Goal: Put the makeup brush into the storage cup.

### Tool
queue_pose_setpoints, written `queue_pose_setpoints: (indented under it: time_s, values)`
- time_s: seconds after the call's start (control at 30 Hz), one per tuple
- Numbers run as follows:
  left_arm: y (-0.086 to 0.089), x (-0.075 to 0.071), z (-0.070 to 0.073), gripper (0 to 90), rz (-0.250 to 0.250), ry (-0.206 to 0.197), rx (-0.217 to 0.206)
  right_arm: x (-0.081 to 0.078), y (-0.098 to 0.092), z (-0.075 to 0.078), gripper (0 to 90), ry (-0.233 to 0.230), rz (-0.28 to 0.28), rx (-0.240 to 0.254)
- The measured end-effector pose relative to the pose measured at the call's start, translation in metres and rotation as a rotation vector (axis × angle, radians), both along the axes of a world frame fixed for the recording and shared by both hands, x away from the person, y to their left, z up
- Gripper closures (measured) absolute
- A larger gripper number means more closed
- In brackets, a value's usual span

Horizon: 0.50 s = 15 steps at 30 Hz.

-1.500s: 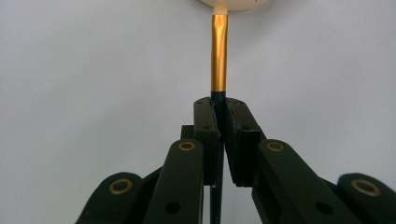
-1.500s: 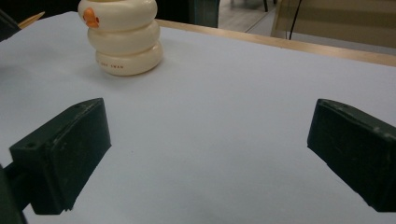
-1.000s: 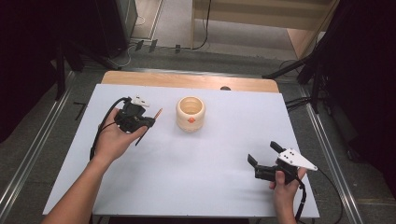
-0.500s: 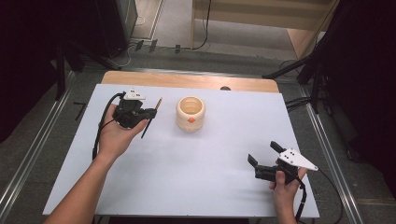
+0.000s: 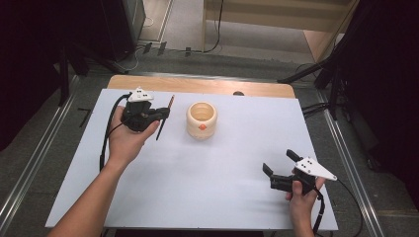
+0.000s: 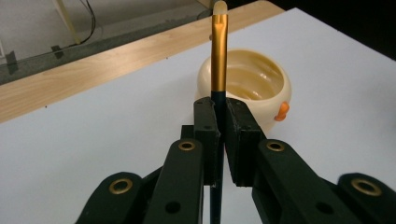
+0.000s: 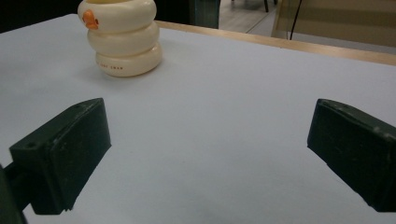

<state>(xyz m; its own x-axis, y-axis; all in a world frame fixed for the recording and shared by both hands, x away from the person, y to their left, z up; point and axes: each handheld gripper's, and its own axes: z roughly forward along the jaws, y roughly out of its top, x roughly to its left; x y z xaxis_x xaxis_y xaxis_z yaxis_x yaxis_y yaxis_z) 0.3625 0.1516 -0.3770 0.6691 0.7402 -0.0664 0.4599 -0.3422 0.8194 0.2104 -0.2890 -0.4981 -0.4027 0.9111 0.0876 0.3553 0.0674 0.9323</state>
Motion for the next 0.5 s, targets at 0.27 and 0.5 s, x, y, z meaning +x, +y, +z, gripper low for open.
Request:
queue_pose_setpoints:
  time_s: [0.27,0.5]
  values:
    - [-0.0005,0.0005,0.003,84.6,0.014,-0.057,-0.082,0.0,-0.0011,-0.0001,0.0,0.001,-0.002,-0.001]
    - [-0.0007,-0.0004,0.0055,84.6,0.015,-0.092,-0.166,-0.0002,-0.0014,0.0,0.0,0.002,-0.006,-0.001]
